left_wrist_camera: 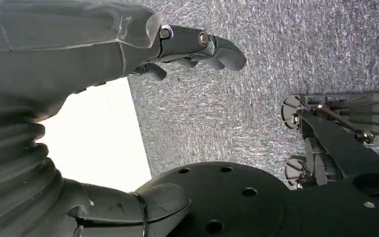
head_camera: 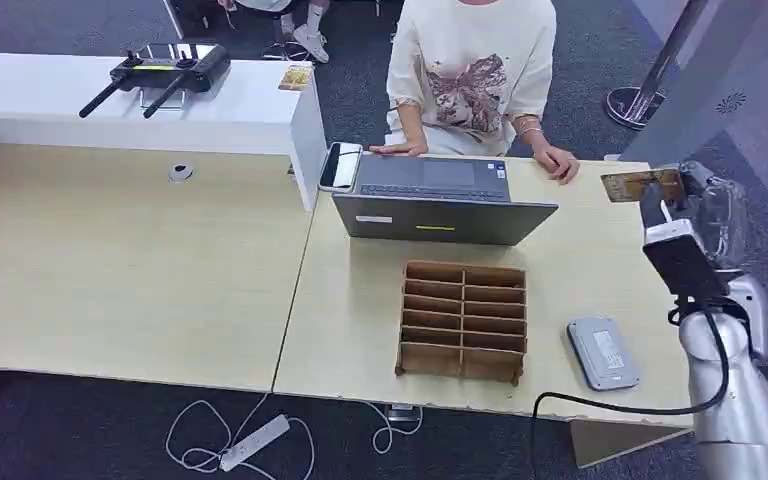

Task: Pass the card to the sensor for recognition and then transmit it.

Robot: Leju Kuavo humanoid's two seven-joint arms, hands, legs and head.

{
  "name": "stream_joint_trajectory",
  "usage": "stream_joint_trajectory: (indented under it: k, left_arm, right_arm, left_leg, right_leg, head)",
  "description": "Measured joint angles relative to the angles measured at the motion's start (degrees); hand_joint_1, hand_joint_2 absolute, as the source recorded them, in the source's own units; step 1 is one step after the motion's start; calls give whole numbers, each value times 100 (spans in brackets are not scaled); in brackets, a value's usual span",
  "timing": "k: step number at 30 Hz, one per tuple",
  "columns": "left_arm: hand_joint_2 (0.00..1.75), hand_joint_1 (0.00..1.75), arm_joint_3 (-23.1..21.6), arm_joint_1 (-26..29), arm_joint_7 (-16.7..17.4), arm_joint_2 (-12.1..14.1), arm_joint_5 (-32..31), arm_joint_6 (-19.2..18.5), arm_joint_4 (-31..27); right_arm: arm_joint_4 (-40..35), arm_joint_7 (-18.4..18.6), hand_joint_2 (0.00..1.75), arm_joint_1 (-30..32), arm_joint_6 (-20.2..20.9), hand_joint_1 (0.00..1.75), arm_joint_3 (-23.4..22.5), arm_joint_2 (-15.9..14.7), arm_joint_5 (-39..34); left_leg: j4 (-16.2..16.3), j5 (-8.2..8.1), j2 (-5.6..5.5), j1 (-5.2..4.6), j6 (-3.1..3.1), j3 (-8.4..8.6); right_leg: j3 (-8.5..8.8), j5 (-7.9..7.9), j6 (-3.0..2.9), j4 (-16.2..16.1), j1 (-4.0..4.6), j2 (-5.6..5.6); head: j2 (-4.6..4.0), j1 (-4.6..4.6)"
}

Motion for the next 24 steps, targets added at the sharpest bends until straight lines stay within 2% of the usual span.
stream_joint_trajectory:
  k: [2,3,9,12,15,20,24]
  left_arm:
    - [175,0,0,-3,-7,2,-28,-7,0]
    - [175,0,0,-5,-9,0,-35,-7,0]
    - [175,0,-2,-7,-41,4,-109,-54,0]
    - [175,0,-9,-13,-52,4,-142,-74,0]
    - [175,0,-11,-18,-52,4,-151,-83,0]
    - [175,0,-13,-19,-57,4,-199,-103,0]
    - [175,0,-18,-16,-109,4,-219,-101,0]
  right_arm:
    - [-31,263,175,-153,-505,175,161,30,833]
    - [-33,367,175,-247,-622,175,241,44,1110]
    - [59,913,175,-777,-1046,175,771,118,2563]
    - [274,1176,175,-1098,-1059,175,1043,199,3250]
    - [548,1307,175,-1393,-961,175,1280,321,3554]
    - [1223,1385,175,-1953,-738,175,1597,419,3769]
    - [1789,1405,175,-2380,-738,175,1816,472,3865]
  left_leg:
    - [0,0,3,0,0,2]
    - [0,0,6,0,0,4]
    - [0,5,1,1,-2,1]
    - [0,6,3,1,-3,3]
    - [0,7,-1,1,-4,2]
    - [0,8,-1,0,-4,1]
    - [0,8,-3,0,-4,0]
  right_leg:
    - [-1,0,0,0,0,2]
    - [-1,1,0,0,0,3]
    - [-1,1,-1,2,0,1]
    - [-3,1,-1,3,1,3]
    - [-3,1,-1,3,1,0]
    - [-3,2,-1,3,0,0]
    - [-3,2,-1,2,-1,-1]
  head:
    - [0,0]
    - [0,0]
    - [0,0]
    - [0,0]
    - [0,0]
    - [0,0]
    - [0,0]
